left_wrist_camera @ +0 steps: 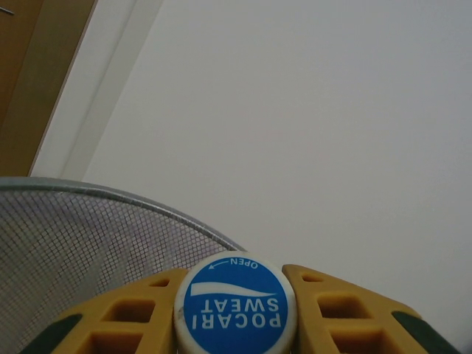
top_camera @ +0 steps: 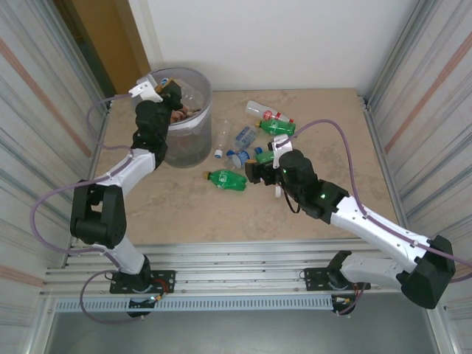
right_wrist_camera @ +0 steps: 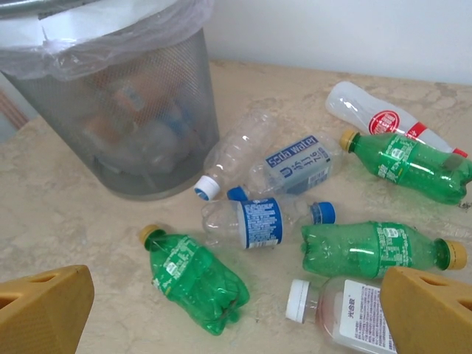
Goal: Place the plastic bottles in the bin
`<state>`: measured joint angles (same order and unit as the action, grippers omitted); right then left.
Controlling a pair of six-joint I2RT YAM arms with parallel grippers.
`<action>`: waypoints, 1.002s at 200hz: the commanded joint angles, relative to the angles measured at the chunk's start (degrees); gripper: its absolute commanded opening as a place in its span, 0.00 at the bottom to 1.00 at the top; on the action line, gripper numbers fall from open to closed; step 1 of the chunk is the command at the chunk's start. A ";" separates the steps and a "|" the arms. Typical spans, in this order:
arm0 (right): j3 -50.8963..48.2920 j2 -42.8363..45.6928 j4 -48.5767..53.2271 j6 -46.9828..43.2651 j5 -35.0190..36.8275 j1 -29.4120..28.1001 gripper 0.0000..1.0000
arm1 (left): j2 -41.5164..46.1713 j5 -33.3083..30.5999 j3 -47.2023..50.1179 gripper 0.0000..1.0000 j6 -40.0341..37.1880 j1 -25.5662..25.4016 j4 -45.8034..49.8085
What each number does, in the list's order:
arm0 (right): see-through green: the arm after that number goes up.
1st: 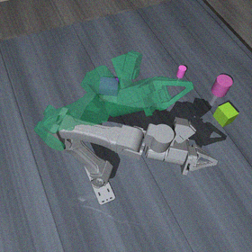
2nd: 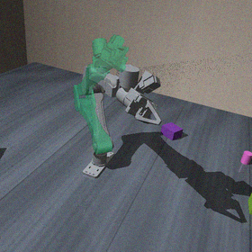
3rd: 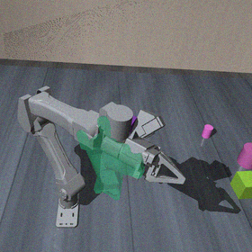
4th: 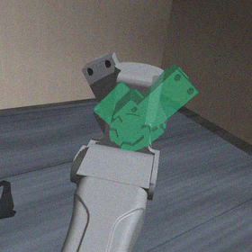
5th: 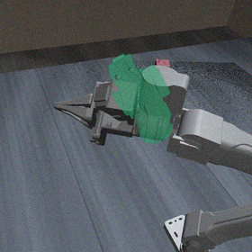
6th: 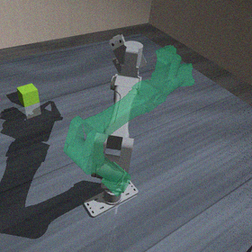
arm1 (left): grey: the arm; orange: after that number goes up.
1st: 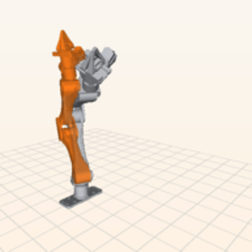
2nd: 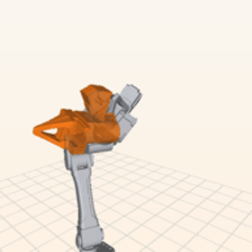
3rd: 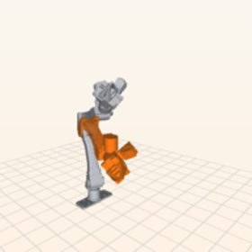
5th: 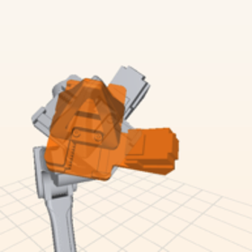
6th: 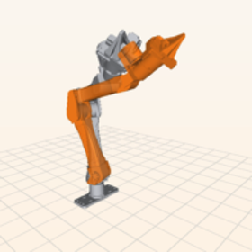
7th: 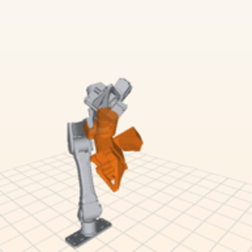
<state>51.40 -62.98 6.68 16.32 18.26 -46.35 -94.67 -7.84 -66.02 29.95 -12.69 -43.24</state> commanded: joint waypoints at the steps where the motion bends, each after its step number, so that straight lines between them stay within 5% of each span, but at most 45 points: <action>1: 0.94 -0.34 0.70 1.46 -0.03 0.63 0.98 | -2.28 -0.95 -1.84 0.10 1.63 1.05 -2.02; 17: 0.87 -0.13 1.08 1.44 0.02 0.64 0.98 | -4.01 0.66 -3.01 0.17 3.82 2.32 -1.73; 61: 0.46 0.39 1.06 1.79 0.06 0.84 0.98 | -6.52 4.74 -7.72 0.65 7.13 4.50 4.53; 78: 0.73 0.22 0.97 1.86 -0.32 1.06 0.98 | -6.57 4.76 -8.12 0.77 7.05 4.60 5.06; 200: 0.24 3.22 2.23 2.99 2.12 2.06 0.98 | -0.37 7.96 -2.19 0.81 5.66 3.44 4.21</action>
<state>51.40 -62.43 7.35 17.21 18.35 -45.21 -98.04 -1.08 -70.32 36.42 -8.34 -39.97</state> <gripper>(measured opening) 0.977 0.800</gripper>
